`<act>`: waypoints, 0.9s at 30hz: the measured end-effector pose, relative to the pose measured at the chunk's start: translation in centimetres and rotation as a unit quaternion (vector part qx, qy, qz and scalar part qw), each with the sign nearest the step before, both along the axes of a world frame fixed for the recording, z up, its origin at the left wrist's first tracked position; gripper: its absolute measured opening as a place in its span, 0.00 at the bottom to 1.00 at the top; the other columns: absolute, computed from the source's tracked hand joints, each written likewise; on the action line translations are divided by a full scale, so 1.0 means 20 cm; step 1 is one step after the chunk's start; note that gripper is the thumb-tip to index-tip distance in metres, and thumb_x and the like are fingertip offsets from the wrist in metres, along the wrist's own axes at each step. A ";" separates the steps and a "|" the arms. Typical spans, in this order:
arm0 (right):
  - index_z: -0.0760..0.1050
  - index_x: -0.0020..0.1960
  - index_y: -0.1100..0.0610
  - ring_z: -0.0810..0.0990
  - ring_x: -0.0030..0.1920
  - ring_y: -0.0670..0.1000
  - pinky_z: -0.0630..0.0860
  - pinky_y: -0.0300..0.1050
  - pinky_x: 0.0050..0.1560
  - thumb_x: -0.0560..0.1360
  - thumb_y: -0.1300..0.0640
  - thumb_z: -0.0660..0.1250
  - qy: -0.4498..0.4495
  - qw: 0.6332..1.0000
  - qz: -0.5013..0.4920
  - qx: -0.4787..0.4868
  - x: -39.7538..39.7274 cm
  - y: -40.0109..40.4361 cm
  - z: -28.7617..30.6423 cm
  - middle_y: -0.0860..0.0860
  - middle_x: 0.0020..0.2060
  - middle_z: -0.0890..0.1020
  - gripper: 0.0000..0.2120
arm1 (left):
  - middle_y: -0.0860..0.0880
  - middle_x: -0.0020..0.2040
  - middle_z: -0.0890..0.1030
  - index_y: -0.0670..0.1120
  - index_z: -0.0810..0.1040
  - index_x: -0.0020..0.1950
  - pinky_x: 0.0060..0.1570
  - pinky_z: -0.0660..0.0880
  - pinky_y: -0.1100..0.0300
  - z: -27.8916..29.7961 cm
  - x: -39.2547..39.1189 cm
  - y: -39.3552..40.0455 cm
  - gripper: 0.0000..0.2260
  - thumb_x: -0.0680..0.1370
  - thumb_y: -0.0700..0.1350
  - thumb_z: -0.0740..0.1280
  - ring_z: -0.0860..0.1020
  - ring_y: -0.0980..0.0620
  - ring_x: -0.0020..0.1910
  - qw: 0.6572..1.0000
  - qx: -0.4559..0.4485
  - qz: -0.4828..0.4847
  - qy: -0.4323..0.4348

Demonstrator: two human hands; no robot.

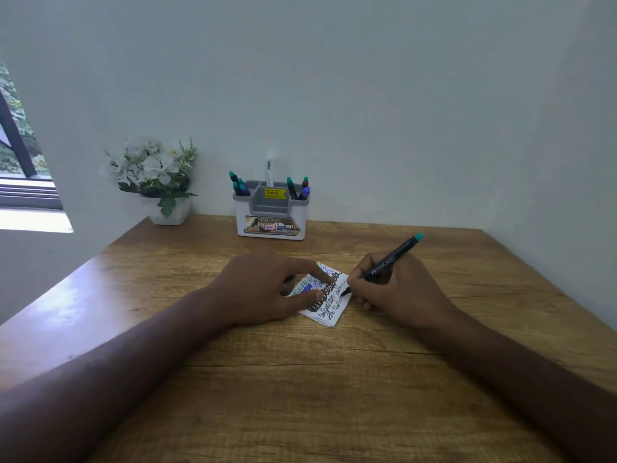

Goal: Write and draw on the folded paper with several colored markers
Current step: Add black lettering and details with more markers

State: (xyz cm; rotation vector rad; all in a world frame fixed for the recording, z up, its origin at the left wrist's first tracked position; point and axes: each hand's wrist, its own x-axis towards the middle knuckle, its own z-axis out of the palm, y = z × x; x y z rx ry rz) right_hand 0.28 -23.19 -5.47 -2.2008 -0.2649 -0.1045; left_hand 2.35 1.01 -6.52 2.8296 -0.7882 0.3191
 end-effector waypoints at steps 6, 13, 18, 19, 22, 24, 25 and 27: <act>0.84 0.44 0.52 0.86 0.32 0.44 0.81 0.35 0.37 0.77 0.56 0.74 -0.003 1.000 -0.009 -0.005 0.00 -0.01 0.01 0.49 0.33 0.87 0.03 | 0.59 0.34 0.75 0.72 0.71 0.71 0.31 0.65 0.61 0.01 0.00 -0.01 0.20 0.80 0.70 0.59 0.73 0.59 0.34 1.000 0.000 -0.003 0.008; 0.84 0.44 0.54 0.87 0.33 0.45 0.81 0.34 0.36 0.77 0.57 0.74 -0.014 1.000 -0.016 0.009 0.01 -0.02 0.01 0.49 0.33 0.88 0.03 | 0.58 0.34 0.75 0.72 0.71 0.71 0.32 0.64 0.61 0.01 -0.01 0.00 0.20 0.80 0.70 0.59 0.74 0.59 0.34 1.000 0.005 -0.001 0.009; 0.84 0.42 0.54 0.84 0.31 0.43 0.78 0.32 0.34 0.76 0.56 0.73 -0.002 1.000 -0.009 -0.005 0.01 -0.02 0.02 0.49 0.33 0.87 0.05 | 0.57 0.33 0.75 0.73 0.71 0.71 0.32 0.65 0.61 0.01 -0.01 -0.01 0.19 0.79 0.70 0.59 0.73 0.58 0.34 1.000 0.000 -0.004 0.011; 0.84 0.42 0.54 0.84 0.31 0.43 0.78 0.32 0.34 0.77 0.57 0.73 -0.002 1.000 -0.012 -0.002 0.01 -0.02 0.02 0.49 0.33 0.87 0.05 | 0.57 0.33 0.75 0.73 0.70 0.70 0.32 0.65 0.61 0.01 -0.01 0.00 0.19 0.79 0.71 0.58 0.74 0.58 0.34 1.000 -0.001 -0.005 0.009; 0.84 0.42 0.54 0.85 0.31 0.44 0.79 0.33 0.34 0.76 0.57 0.73 0.000 1.000 -0.014 0.005 0.01 -0.02 0.02 0.49 0.33 0.87 0.04 | 0.57 0.34 0.76 0.74 0.70 0.69 0.32 0.66 0.60 0.00 0.00 0.00 0.18 0.79 0.70 0.59 0.75 0.58 0.34 1.000 -0.002 -0.003 0.004; 0.84 0.42 0.55 0.85 0.31 0.44 0.79 0.33 0.34 0.76 0.58 0.73 0.000 1.000 -0.018 0.010 0.01 -0.03 0.02 0.49 0.32 0.87 0.04 | 0.57 0.34 0.77 0.74 0.70 0.69 0.32 0.67 0.59 0.00 0.00 0.00 0.18 0.79 0.70 0.60 0.75 0.58 0.35 1.000 -0.001 -0.004 0.004; 0.84 0.42 0.55 0.85 0.31 0.44 0.78 0.33 0.34 0.76 0.58 0.73 0.000 1.000 -0.020 0.010 0.01 -0.03 0.02 0.49 0.32 0.87 0.04 | 0.57 0.35 0.77 0.74 0.70 0.69 0.32 0.67 0.59 0.00 0.00 0.00 0.18 0.79 0.70 0.60 0.75 0.58 0.35 1.000 -0.001 -0.003 0.006; 0.84 0.42 0.55 0.85 0.32 0.44 0.78 0.33 0.35 0.76 0.58 0.73 0.001 1.000 -0.021 0.011 0.01 -0.03 0.02 0.49 0.33 0.87 0.04 | 0.57 0.35 0.77 0.74 0.70 0.70 0.33 0.67 0.59 0.00 0.00 0.00 0.18 0.79 0.70 0.59 0.75 0.58 0.35 1.000 -0.002 -0.002 0.007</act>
